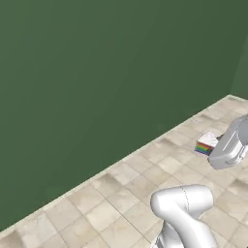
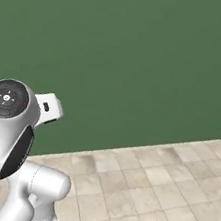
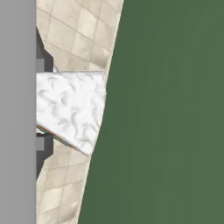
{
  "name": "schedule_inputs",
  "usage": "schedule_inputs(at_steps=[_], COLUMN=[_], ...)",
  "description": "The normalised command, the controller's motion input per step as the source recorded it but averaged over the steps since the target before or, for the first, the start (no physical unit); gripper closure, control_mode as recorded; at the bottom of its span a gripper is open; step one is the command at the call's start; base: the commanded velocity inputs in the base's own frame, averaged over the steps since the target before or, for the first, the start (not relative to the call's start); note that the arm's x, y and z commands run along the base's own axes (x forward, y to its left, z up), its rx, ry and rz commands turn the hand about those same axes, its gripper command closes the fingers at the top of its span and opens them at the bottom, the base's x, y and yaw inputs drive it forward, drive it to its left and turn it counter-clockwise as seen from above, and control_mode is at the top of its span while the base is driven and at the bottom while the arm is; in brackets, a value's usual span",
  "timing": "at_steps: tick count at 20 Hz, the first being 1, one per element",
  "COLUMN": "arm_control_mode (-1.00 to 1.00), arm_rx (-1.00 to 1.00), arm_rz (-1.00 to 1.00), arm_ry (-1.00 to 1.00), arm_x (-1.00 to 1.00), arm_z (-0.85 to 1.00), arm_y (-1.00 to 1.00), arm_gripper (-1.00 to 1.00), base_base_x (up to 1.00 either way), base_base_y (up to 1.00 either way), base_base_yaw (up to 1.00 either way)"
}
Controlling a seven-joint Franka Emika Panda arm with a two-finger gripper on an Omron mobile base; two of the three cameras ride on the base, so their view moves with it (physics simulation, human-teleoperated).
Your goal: Take the cakes from the fridge and place them on the empty tray on the dining counter.
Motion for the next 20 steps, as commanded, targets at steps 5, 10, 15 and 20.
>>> schedule_inputs(at_steps=[5,10,15,20], arm_control_mode=[1.00,1.00,1.00,1.00], arm_rx=[0.00,0.00,0.00,0.00], arm_rz=[0.00,0.00,0.00,0.00], arm_ry=[0.00,0.00,0.00,0.00], arm_x=[0.00,0.00,0.00,0.00], arm_z=[0.00,0.00,0.00,0.00], arm_y=[0.00,0.00,0.00,0.00], arm_gripper=[1.00,1.00,1.00,1.00], base_base_x=[0.83,0.82,0.78,0.88], base_base_y=[-0.12,-0.12,-0.11,-0.02], base_base_yaw=[-0.71,-0.69,-0.67,-0.67])
